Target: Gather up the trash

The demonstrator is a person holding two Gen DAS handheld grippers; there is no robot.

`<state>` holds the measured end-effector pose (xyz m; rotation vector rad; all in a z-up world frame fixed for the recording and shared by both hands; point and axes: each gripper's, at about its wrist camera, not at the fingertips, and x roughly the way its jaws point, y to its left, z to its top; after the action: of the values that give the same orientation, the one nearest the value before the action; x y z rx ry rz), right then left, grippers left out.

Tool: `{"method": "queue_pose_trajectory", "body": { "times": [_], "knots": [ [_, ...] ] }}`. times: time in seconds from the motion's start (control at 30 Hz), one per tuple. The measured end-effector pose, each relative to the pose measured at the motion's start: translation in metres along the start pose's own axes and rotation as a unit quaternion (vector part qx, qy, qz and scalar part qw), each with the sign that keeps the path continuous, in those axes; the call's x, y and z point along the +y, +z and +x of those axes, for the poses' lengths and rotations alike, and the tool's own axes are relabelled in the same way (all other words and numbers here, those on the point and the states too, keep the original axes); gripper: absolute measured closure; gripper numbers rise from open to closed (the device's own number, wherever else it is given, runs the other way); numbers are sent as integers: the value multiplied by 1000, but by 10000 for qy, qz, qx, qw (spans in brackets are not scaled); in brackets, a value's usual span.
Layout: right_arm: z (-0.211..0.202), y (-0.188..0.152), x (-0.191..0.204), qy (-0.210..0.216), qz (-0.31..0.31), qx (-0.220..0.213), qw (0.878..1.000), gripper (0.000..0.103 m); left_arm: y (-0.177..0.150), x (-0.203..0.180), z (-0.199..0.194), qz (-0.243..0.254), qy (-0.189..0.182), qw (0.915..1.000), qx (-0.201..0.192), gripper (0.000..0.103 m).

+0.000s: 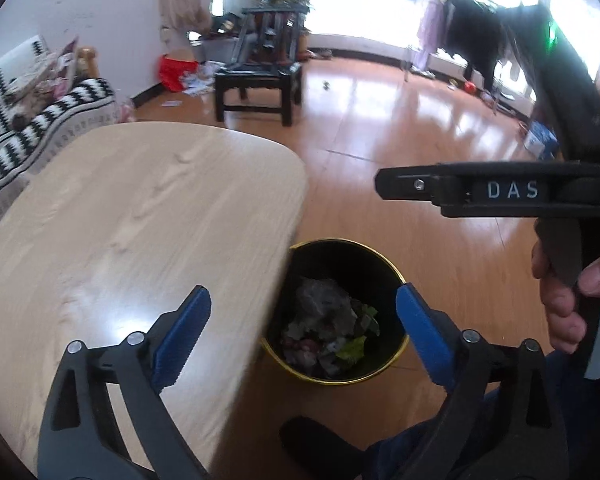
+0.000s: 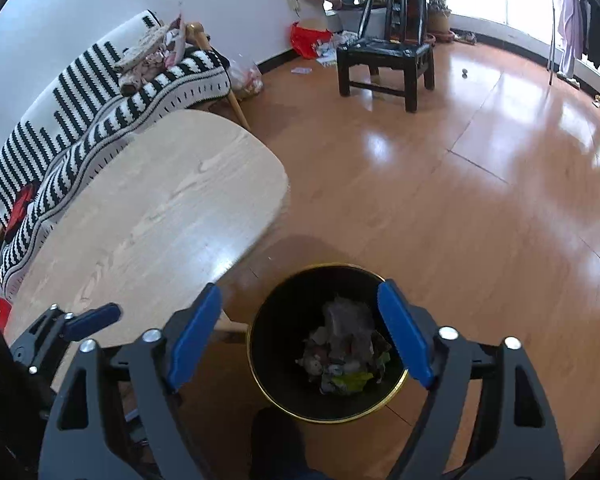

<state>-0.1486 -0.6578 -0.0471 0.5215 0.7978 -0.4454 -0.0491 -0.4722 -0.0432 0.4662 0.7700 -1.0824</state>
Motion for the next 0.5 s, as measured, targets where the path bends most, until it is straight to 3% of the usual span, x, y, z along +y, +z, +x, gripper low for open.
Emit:
{"method": "queue_pose_trajectory", "body": {
  "times": [0.13, 0.27, 0.43, 0.5],
  "knots": [
    [3, 6, 30, 127, -177, 35, 9998, 16, -11, 30, -34, -254, 329, 9991, -87, 11],
    [4, 7, 80, 311, -601, 38, 9977, 10, -36, 77, -72, -643, 1173, 9909, 127, 10],
    [-1, -5, 180, 748, -1396, 105, 9873, 9, -92, 154, -139, -1658, 2217, 9602, 361, 10],
    [-5, -13, 217, 910, -1684, 111, 9814, 9, -112, 174, -163, -1863, 2448, 9509, 348, 10]
  ]
}}
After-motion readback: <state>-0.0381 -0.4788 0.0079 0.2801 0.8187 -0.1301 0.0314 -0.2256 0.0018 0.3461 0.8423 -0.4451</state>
